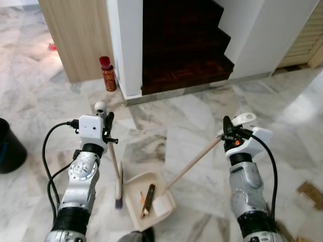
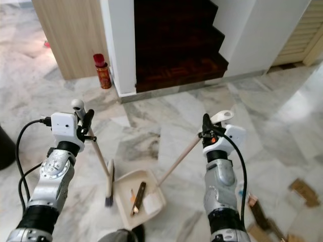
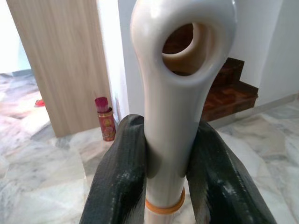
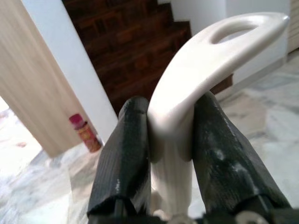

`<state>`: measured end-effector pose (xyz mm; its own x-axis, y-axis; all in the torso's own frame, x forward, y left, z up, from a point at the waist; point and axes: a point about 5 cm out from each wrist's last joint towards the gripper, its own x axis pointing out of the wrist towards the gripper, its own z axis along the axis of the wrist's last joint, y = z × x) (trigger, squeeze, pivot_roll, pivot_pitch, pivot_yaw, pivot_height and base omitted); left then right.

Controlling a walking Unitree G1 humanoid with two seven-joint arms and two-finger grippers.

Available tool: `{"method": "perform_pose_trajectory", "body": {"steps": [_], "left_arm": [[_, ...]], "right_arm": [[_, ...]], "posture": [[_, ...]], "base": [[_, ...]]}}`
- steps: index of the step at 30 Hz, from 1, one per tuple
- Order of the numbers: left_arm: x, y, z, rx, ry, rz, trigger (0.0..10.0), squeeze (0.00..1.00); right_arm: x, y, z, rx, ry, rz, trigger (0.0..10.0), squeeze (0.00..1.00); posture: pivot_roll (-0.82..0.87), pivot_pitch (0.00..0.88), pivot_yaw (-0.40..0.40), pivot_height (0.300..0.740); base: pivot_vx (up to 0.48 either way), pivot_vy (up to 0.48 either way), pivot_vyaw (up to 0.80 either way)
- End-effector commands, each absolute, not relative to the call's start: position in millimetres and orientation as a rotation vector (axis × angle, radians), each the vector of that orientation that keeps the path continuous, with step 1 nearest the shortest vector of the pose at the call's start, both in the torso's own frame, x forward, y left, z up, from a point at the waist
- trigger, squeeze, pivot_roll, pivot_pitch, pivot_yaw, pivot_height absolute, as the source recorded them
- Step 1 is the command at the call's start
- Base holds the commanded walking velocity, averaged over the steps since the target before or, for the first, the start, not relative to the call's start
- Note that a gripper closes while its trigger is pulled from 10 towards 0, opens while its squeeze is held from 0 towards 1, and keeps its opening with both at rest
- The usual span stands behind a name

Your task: Sweep floor

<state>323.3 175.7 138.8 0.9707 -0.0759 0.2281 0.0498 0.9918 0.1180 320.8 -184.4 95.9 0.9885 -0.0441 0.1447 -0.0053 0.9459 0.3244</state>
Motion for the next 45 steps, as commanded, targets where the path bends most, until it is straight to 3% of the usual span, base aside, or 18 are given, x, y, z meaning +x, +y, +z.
{"method": "perform_pose_trajectory", "body": {"steps": [1, 11, 45], "left_arm": [[325.6, 172.9, 150.7, 0.108, -0.28, -0.075, 10.0, 0.0], [325.3, 172.1, 150.9, 0.106, -0.279, -0.079, 10.0, 0.0], [324.6, 170.5, 152.0, 0.105, -0.279, -0.085, 10.0, 0.0]], "right_arm": [[325.8, -184.8, 110.7, 0.328, -0.214, -0.017, 10.0, 0.0], [325.8, -184.5, 110.9, 0.33, -0.215, -0.015, 10.0, 0.0], [326.2, -184.4, 109.3, 0.367, -0.206, -0.023, 10.0, 0.0]], "posture": [[0.18, 0.123, -0.07, 0.74], [0.18, 0.115, -0.07, 0.74], [0.19, 0.113, -0.069, 0.74]], "base": [[0.0, 0.371, 0.8], [0.0, 0.362, 0.8], [0.0, 0.329, 0.0]]}}
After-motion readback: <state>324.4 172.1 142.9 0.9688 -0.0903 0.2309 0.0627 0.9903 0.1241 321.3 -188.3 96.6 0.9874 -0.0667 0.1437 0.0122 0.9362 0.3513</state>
